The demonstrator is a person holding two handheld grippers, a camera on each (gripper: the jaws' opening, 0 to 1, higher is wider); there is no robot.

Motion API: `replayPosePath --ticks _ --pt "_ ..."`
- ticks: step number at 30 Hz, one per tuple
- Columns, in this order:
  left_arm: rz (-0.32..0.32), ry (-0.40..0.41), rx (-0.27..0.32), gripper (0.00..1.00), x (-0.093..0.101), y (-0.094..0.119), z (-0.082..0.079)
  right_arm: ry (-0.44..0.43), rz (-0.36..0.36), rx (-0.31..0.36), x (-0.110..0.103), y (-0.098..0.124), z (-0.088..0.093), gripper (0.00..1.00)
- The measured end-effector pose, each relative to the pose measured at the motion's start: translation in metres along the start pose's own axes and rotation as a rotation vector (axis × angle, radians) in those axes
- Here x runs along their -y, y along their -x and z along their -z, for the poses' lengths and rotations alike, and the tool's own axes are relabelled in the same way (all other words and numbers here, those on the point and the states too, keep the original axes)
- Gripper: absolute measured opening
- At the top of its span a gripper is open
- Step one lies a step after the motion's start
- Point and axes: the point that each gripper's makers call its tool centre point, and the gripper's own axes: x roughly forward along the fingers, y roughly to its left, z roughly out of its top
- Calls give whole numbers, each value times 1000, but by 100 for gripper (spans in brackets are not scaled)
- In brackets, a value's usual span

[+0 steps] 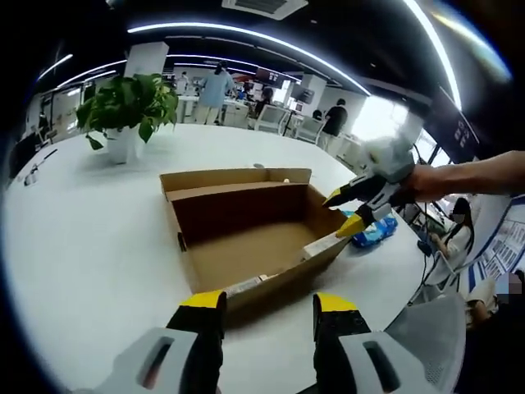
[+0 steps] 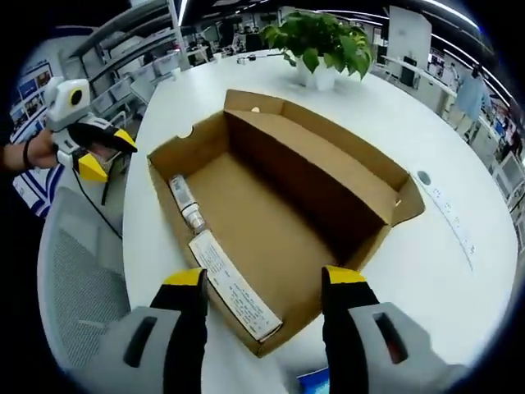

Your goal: Operate the shoe box by opening the lid, removing the specified soft item, and placing it in the target area until the item is outside and the box remains undamaged.

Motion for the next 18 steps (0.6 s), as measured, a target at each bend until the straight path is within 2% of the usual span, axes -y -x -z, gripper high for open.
replayPosePath --ticks 4,7,11,18 --pt "0 12 0 43 -2 -2 3 23 -16 -30 1 -5 -2 54" --pt "-3 23 1 43 -4 -1 3 76 -36 -73 3 -10 -1 56" --pt "-9 27 1 43 -7 0 5 54 -96 -97 -4 -19 -2 55" --pt "-22 36 -5 43 -13 5 9 99 -98 -123 -5 -30 -5 54"
